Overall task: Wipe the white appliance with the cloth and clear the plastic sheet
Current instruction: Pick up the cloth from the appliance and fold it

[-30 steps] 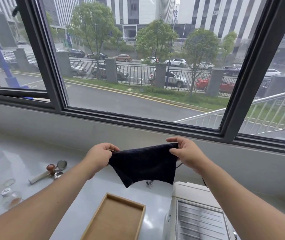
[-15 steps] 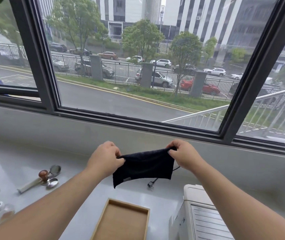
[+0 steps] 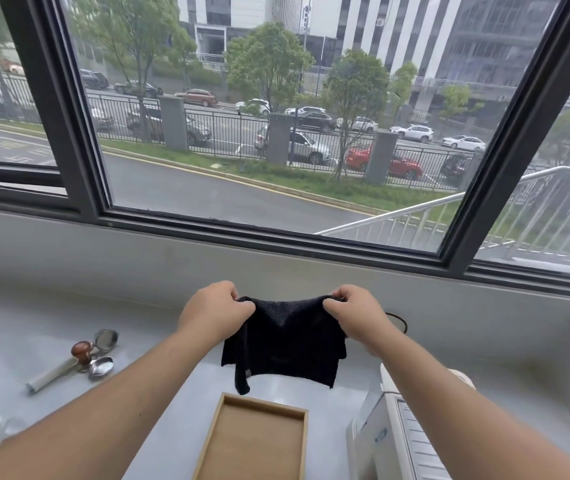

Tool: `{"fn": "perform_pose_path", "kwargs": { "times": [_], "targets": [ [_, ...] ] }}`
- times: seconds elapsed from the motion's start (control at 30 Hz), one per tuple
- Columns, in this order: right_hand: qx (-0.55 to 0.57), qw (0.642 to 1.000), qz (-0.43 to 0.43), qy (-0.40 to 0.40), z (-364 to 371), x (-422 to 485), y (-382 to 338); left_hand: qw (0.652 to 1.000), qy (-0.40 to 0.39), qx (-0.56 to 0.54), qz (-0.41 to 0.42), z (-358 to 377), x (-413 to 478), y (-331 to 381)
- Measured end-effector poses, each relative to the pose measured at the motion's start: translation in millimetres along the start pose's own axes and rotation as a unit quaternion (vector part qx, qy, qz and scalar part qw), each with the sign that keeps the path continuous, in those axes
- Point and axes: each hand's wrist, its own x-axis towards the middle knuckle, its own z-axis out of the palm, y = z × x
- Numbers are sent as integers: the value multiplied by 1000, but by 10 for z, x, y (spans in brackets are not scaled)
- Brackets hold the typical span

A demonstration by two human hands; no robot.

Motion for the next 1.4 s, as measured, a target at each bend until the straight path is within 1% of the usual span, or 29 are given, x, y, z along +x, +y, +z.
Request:
{"fn": "perform_pose_path", "kwargs": {
  "times": [0.07, 0.13, 0.2, 0.27, 0.37, 0.5, 0.6, 0.67, 0.7, 0.73, 0.83, 0.87, 0.9, 0.97, 1.0, 1.07, 1.13, 1.17, 1.27, 1.4],
  "targets": [
    [26, 1000, 10, -5, 127, -8, -28, 999, -23, -31, -17, 22, 3, 11],
    [53, 998, 15, -12, 252, -16, -62, 990, -59, -122, -40, 61, -8, 44],
    [80, 996, 16, -26, 376, -28, -103, 958, -117, -251, -78, 116, -16, 59],
    [91, 995, 11, -44, 487, -51, -136, 916, -176, -342, -109, 151, -38, 70],
    [98, 992, 4, -86, 651, -88, -166, 876, -219, -414, -117, 197, -64, 73],
    [136, 978, 2, -156, 802, -185, -179, 844, -225, -473, -115, 265, -77, 56],
    [65, 980, -19, -187, 864, -215, -132, 828, -235, -496, -114, 312, -68, 6],
    [26, 986, -33, -159, 899, -199, -91, 827, -248, -495, -101, 336, -62, -60],
    [33, 989, -31, -139, 914, -189, -70, 831, -247, -489, -92, 350, -56, -105],
    [57, 990, -23, -125, 929, -185, -50, 841, -238, -479, -83, 364, -49, -152],
    [145, 982, 23, -114, 945, -184, 27, 898, -166, -401, -70, 438, -14, -341],
    [173, 978, 36, -114, 945, -184, 61, 911, -151, -377, -73, 473, -10, -411],
    [200, 972, 47, -115, 945, -186, 98, 917, -149, -363, -78, 517, -8, -483],
    [246, 959, 67, -124, 954, -191, 169, 910, -175, -360, -105, 606, -7, -609],
    [267, 951, 77, -134, 967, -192, 204, 901, -200, -365, -124, 645, -11, -655],
    [305, 934, 100, -155, 1003, -202, 271, 871, -267, -381, -157, 712, -31, -725],
    [329, 923, 121, -161, 1042, -206, 342, 846, -330, -390, -152, 770, -70, -759],
    [336, 919, 129, -160, 1062, -206, 385, 841, -338, -396, -147, 807, -90, -771],
    [339, 917, 145, -154, 1136, -205, 531, 840, -300, -426, -154, 950, -115, -831],
    [329, 918, 168, -146, 1307, -205, 785, 847, -252, -438, -166, 1151, -134, -886]
  ]
}}
